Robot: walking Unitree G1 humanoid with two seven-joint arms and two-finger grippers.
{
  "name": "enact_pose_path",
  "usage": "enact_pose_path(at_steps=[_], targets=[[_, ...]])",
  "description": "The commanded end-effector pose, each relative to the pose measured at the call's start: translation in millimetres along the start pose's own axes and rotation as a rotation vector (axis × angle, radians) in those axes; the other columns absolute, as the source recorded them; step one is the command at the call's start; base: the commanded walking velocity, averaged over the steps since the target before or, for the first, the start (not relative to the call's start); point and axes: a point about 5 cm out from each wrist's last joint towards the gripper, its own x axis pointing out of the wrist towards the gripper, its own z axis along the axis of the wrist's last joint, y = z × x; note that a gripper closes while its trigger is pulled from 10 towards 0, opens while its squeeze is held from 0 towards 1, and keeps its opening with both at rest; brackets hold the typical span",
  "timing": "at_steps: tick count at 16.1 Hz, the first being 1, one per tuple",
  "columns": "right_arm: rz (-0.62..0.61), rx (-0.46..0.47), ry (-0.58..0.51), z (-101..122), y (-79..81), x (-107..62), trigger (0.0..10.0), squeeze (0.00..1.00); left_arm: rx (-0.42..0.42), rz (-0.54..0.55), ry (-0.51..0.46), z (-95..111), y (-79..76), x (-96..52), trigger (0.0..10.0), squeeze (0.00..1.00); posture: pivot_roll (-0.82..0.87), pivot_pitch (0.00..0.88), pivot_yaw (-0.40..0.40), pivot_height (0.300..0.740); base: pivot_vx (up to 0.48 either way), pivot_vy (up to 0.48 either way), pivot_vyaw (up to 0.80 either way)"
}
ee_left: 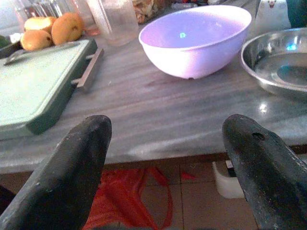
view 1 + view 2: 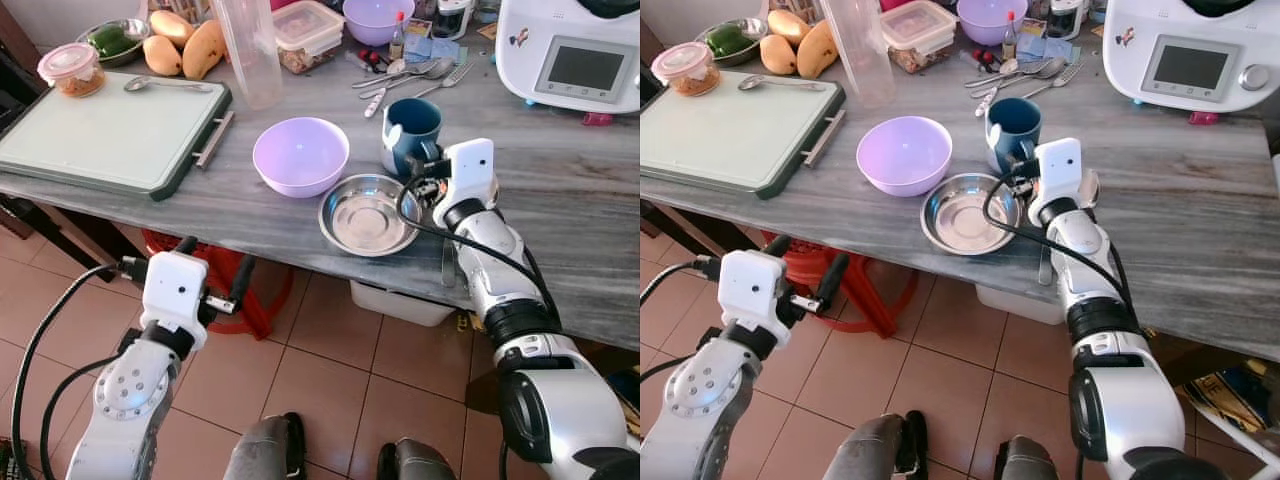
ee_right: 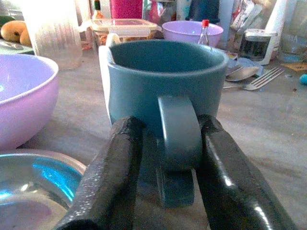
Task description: Setting the table
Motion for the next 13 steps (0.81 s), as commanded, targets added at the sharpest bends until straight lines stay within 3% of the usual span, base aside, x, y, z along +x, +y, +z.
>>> enact_pose_path(at_steps=[1,7,13], targets=[[0.009,-0.026,-0.014,5,1.1,3.9,10.0,1.00,0.000,0.005,0.016,-2,1.3,0.1,10.0,0.00,0.17,0.160,0.099,0.740,0.000,0.000,0.00],[-0.001,-0.065,-0.065,17,-3.2,6.2,10.0,1.00,0.005,-0.003,0.009,-3,1.4,6.8,10.0,0.00,0.16,0.133,0.092,0.740,0.000,0.000,0.00],[-0.031,-0.131,-0.140,28,-5.8,-2.6,10.0,1.00,-0.017,0.011,-0.042,0,-5.1,25.8,10.0,0.00,0.11,0.103,0.072,0.740,0.000,0.000,0.00]])
